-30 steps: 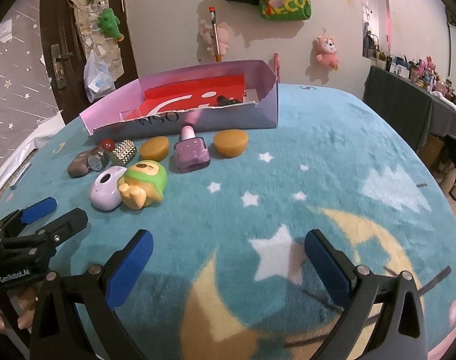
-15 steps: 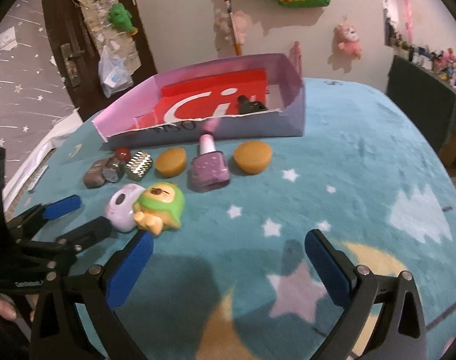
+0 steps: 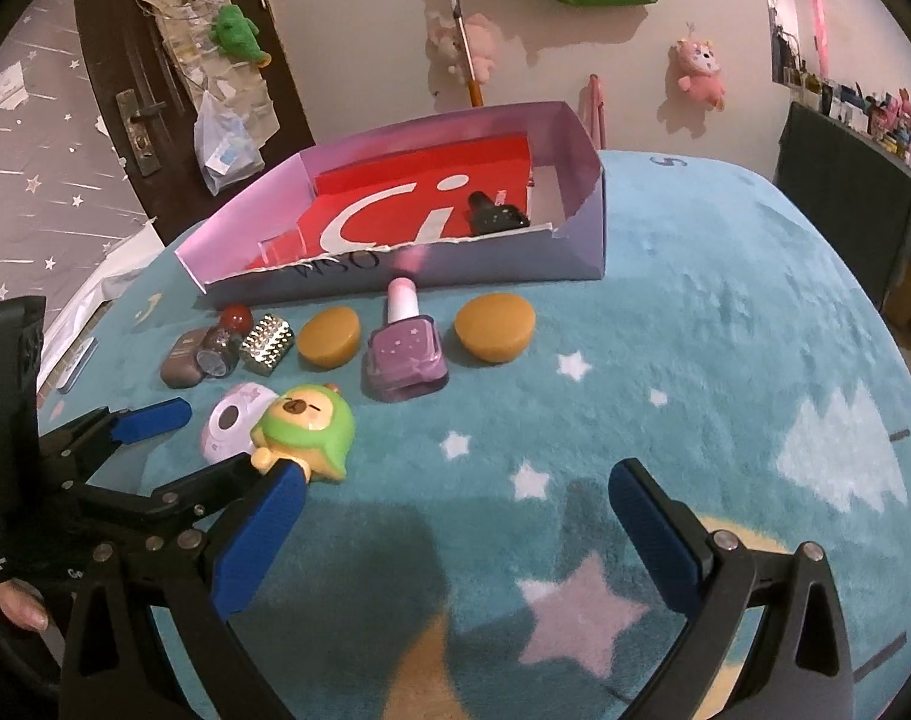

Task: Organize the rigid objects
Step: 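Lift both tools out of the box and move back toward the remaining objects, then grasp the pink round compact with the left tool while the right tool grasps the green capybara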

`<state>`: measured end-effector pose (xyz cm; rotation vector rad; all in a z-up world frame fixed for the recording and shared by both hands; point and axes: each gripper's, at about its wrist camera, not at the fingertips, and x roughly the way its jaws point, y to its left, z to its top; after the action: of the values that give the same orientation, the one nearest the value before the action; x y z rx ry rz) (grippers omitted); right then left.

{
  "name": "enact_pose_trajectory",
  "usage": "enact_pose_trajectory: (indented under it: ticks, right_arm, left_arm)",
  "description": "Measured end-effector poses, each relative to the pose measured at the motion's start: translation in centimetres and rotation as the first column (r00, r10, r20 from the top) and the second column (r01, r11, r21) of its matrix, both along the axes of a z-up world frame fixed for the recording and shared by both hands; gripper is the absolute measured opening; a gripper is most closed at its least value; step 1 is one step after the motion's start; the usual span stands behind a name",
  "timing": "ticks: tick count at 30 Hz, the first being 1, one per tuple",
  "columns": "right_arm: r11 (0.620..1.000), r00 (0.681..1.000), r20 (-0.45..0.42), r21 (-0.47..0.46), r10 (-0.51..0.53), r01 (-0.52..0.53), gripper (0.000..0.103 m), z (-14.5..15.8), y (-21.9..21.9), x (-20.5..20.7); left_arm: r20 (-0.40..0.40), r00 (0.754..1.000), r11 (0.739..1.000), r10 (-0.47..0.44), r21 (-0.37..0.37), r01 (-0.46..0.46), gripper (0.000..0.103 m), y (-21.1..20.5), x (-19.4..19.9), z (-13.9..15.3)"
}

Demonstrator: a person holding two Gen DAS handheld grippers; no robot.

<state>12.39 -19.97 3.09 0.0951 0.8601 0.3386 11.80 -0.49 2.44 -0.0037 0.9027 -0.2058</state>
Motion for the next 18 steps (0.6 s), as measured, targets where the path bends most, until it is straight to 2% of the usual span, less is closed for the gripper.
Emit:
enact_pose_trajectory:
  ticks: [6, 18]
  right_arm:
    - [0.997, 0.998, -0.028, 0.054, 0.051, -0.050, 0.103, -0.4, 1.0, 0.6]
    - [0.992, 0.993, -0.058, 0.078, 0.105, -0.101, 0.103, -0.7, 3.1, 1.9]
  left_arm:
    - [0.007, 1.000, 1.000, 0.025, 0.009, -0.025, 0.100, 1.9, -0.1, 0.3]
    - [0.017, 0.998, 0.998, -0.057, 0.040, 0.056, 0.100, 1.9, 0.7, 1.1]
